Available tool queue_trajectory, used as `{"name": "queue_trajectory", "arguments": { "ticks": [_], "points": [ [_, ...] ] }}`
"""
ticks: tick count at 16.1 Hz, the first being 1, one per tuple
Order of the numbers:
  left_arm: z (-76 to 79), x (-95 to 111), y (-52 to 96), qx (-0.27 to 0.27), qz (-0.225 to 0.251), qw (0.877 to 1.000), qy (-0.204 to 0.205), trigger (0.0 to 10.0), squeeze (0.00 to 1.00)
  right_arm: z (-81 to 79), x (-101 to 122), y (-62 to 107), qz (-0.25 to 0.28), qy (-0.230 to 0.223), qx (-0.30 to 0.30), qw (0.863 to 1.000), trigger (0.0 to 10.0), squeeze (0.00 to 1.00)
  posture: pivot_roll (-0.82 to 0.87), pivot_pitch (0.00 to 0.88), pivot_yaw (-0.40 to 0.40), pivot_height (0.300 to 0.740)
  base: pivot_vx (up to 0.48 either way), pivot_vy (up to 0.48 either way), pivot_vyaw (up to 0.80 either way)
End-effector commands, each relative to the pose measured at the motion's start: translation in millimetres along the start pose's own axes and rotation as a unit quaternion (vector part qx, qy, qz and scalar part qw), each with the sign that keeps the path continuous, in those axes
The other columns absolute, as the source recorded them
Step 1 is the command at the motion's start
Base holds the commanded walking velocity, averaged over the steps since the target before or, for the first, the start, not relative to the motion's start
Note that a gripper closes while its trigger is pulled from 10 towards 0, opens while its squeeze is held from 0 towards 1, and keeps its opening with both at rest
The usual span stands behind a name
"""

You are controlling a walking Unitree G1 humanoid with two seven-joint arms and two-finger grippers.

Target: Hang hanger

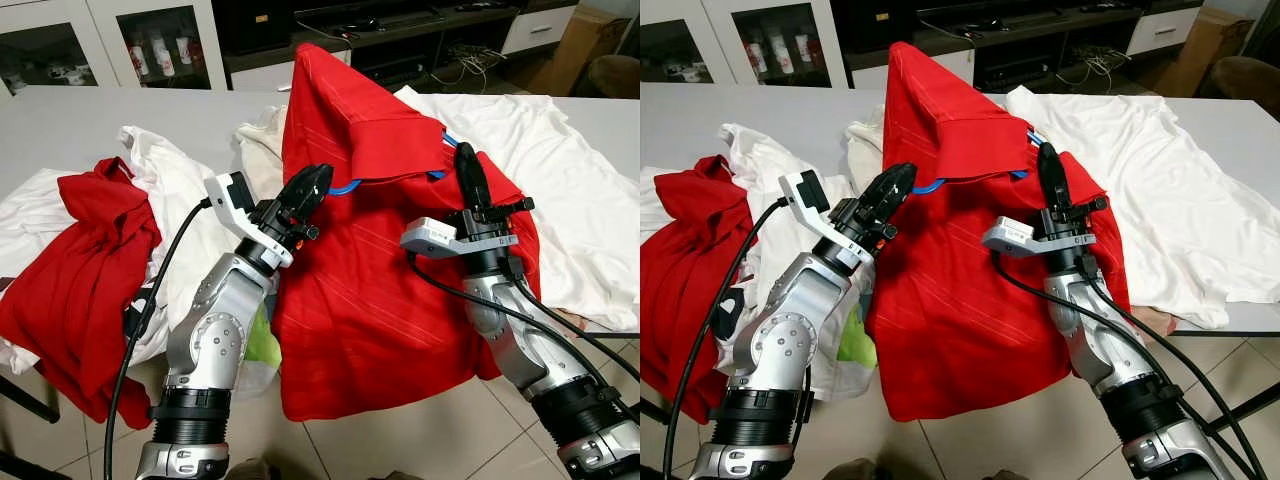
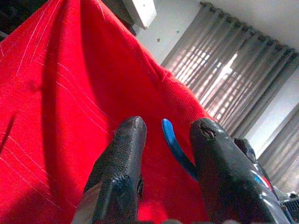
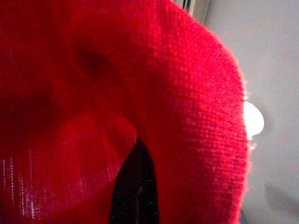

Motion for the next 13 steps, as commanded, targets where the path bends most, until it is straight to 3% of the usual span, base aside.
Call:
{"name": "queue_trajectory", "arguments": {
  "ticks": [1,5,7,9,12,13],
  "points": [
    [1.4,0,-3.8,-0.002,-0.006,1.000,-0.004,10.0,0.00,9.6,-5,-8.0,-0.013,0.000,-0.022,1.000,10.0,0.00,0.08,0.000,0.013,0.740,0.000,0.000,0.00],
    [18.4,-6,-1.8,-0.050,-0.023,0.998,0.020,10.0,0.00,8.5,0,-10.6,-0.010,0.003,-0.026,1.000,10.0,0.00,0.08,0.000,0.013,0.740,0.000,0.000,0.00],
    [21.5,-7,-1.2,-0.058,-0.025,0.998,0.024,10.0,0.00,8.3,2,-10.7,-0.007,0.004,-0.027,1.000,10.0,0.00,0.08,0.000,0.013,0.740,0.000,0.000,0.00],
    [27.4,-8,1.0,-0.076,-0.033,0.995,0.055,10.0,0.00,6.4,6,-7.7,0.007,0.011,-0.023,1.000,10.0,0.00,0.09,0.000,0.012,0.740,0.000,0.000,0.00],
    [27.7,-7,1.7,-0.079,-0.033,0.995,0.053,10.0,0.00,6.4,6,-7.4,0.006,0.010,-0.024,1.000,10.0,0.00,0.09,0.000,0.012,0.740,0.000,0.000,0.00],
    [27.8,-6,2.0,-0.080,-0.030,0.995,0.052,3.9,0.00,6.4,5,-7.1,0.002,0.009,-0.024,1.000,10.0,0.00,0.09,0.000,0.012,0.740,0.000,0.000,0.00]
  ]
}}
Point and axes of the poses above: a point about 5 cm out from each wrist's last joint towards the gripper, its own y axis pointing back from the gripper into the wrist, its own x axis along the axis of the wrist's last joint, z = x × y, the point moved 5 cm from there along -y, pointing out of the wrist towards the gripper, and after that the axes turned 2 degrees about -y, right-handed, at the moved point
